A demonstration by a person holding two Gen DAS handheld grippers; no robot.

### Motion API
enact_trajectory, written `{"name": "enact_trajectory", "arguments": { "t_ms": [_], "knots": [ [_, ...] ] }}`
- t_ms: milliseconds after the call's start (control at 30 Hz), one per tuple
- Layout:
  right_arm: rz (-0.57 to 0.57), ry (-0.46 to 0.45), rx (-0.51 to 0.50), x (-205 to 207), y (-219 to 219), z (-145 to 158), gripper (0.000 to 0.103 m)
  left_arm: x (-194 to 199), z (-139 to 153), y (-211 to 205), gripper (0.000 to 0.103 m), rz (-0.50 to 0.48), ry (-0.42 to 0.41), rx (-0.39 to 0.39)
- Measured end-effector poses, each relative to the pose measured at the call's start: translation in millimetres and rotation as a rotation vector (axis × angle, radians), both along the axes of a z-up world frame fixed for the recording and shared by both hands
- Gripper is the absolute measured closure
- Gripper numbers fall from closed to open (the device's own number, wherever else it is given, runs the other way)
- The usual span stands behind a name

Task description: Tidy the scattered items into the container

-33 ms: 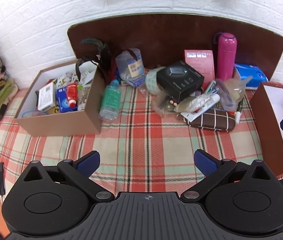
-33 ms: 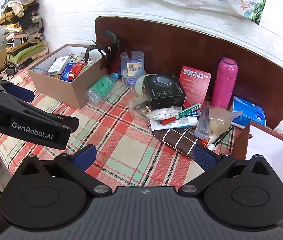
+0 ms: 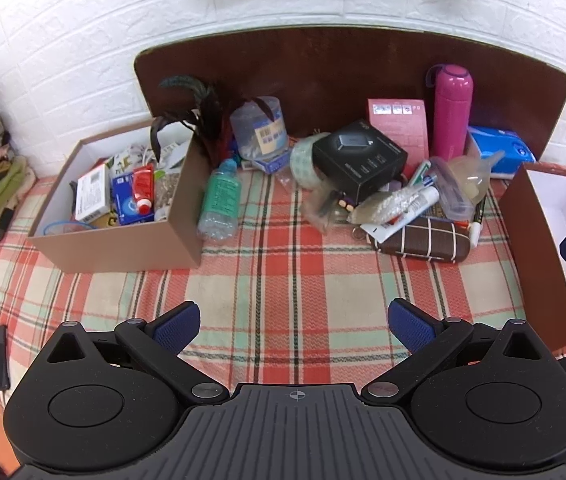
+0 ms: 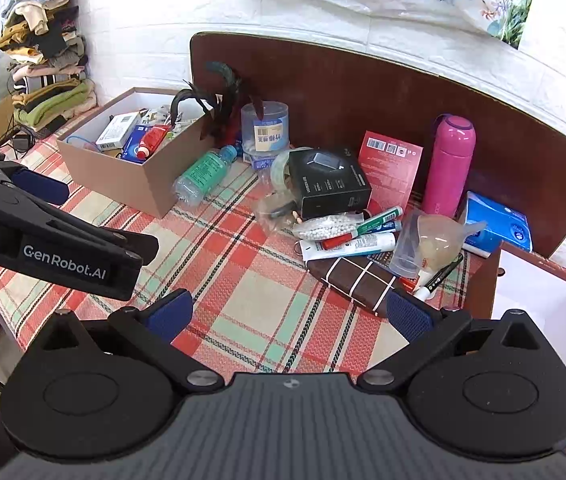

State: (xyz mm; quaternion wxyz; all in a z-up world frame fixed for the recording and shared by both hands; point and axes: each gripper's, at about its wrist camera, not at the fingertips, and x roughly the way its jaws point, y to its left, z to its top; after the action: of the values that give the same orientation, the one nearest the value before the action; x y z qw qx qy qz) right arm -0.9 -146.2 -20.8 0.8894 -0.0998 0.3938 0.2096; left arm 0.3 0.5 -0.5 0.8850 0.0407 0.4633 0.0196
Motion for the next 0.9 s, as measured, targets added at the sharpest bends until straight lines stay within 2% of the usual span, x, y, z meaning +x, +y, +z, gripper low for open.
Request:
{"name": "enact_trajectory", "arguments": {
  "t_ms": [167, 900],
  "knots": [
    [0.001, -0.004, 0.002, 7, 0, 7, 0.001, 1, -1, 2, 0.0, -0.001, -0.003, -0.003],
    [0.011, -0.004, 0.001, 0, 1, -4, 0.001, -4, -8, 2, 0.0, 0.016, -0.006, -0.008]
  ]
}}
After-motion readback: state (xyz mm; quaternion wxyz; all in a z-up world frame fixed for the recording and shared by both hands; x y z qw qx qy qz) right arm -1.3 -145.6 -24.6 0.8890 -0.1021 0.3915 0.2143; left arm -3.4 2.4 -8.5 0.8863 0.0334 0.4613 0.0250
